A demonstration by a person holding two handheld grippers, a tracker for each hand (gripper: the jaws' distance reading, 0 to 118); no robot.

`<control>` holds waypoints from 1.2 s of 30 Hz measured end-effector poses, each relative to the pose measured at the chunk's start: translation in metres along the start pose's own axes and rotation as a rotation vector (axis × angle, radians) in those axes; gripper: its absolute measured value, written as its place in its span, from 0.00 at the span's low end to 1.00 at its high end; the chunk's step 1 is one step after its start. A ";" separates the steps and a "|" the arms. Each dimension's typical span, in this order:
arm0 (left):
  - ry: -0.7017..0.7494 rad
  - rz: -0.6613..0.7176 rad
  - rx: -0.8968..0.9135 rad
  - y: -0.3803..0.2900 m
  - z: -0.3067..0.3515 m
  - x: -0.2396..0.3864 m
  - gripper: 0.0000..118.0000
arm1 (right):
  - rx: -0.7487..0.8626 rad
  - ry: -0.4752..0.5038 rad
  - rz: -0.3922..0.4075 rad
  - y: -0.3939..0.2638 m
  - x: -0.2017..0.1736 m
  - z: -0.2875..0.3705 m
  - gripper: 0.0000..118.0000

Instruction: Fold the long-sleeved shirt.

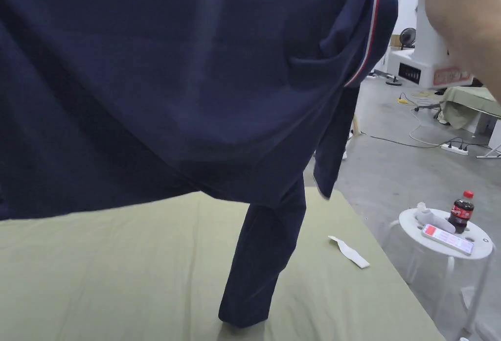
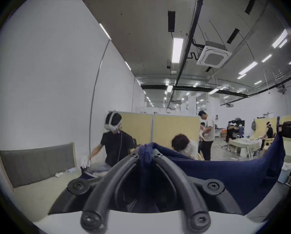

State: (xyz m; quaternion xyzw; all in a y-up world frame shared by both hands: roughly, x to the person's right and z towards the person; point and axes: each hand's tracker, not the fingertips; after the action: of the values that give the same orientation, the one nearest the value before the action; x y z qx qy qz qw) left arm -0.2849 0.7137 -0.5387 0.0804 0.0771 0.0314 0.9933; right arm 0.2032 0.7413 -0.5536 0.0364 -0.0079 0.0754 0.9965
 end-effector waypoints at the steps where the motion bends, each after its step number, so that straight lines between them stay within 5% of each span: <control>1: 0.008 -0.002 0.001 0.001 -0.008 0.003 0.04 | 0.008 -0.006 0.000 0.003 0.000 -0.010 0.02; 7: -0.018 -0.044 -0.051 -0.061 -0.040 0.000 0.04 | -0.077 -0.007 0.001 -0.061 0.006 -0.069 0.02; 13: -0.148 -0.060 -0.297 -0.228 -0.028 0.006 0.04 | -0.269 0.063 -0.152 -0.244 0.006 -0.067 0.02; 18: -0.218 -0.055 -0.572 -0.400 0.040 -0.001 0.04 | -0.459 0.106 -0.258 -0.423 -0.005 -0.007 0.02; 23: -0.210 -0.046 -0.760 -0.497 0.148 -0.014 0.04 | -0.531 0.112 -0.257 -0.536 -0.016 0.108 0.02; 34: -0.110 0.082 -0.875 -0.494 0.340 -0.087 0.04 | -0.561 0.078 -0.350 -0.536 -0.014 0.359 0.02; 36: -0.108 0.038 -0.908 -0.491 0.359 -0.088 0.04 | -0.620 0.079 -0.295 -0.532 -0.024 0.385 0.02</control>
State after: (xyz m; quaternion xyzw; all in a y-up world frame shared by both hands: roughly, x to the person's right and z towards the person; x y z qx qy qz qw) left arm -0.2903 0.1677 -0.2562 -0.3602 0.0021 0.0759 0.9298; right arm 0.2561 0.1844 -0.2084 -0.2703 0.0137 -0.0741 0.9598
